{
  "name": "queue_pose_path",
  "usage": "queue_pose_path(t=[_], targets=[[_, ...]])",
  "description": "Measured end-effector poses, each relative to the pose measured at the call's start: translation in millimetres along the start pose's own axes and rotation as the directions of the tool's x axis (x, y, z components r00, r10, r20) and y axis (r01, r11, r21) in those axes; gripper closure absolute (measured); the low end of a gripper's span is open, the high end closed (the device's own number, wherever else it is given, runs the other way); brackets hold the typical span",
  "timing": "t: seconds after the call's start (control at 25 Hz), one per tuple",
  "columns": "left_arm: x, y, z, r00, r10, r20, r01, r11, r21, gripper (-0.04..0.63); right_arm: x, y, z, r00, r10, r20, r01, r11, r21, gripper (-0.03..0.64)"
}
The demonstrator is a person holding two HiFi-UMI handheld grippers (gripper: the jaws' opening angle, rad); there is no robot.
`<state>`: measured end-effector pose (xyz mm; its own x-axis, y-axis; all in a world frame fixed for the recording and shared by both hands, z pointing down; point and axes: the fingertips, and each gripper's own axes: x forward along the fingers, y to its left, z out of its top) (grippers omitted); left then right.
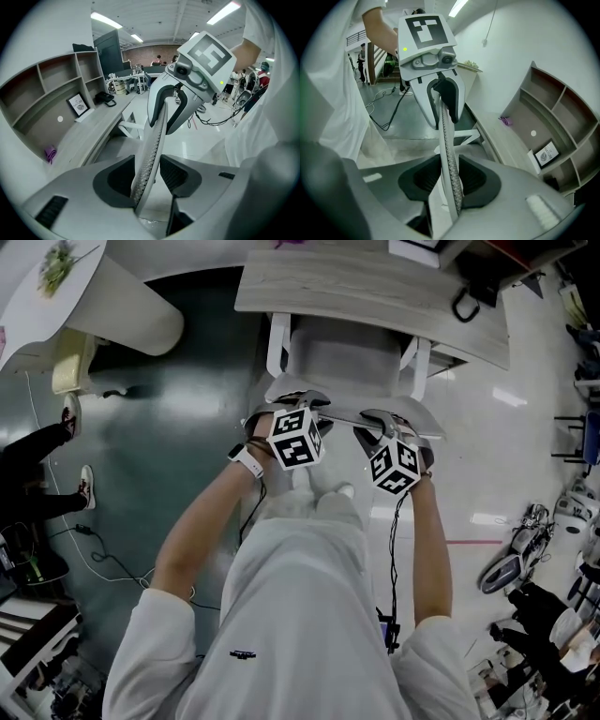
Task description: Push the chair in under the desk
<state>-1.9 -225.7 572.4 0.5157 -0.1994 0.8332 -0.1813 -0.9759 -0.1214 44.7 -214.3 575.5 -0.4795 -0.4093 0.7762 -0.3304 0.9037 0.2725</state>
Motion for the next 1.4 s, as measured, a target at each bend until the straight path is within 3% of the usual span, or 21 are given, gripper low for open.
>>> queue_pose_path(t=[0.4,1.4], targets=[[6,42,0,0.999,0.048,-0.003,-0.048,0.999,-0.026,0.417,19,-35,8,0.999,-0.05,0.0,0.05,0.998,-0.043,0.492],[39,160,31,0.994,0.108,-0.002,-0.108,0.994,-0.029,0.417,59,-158,6,0.997,-0.075,-0.013,0.074,0.994,-0.077,0.488]])
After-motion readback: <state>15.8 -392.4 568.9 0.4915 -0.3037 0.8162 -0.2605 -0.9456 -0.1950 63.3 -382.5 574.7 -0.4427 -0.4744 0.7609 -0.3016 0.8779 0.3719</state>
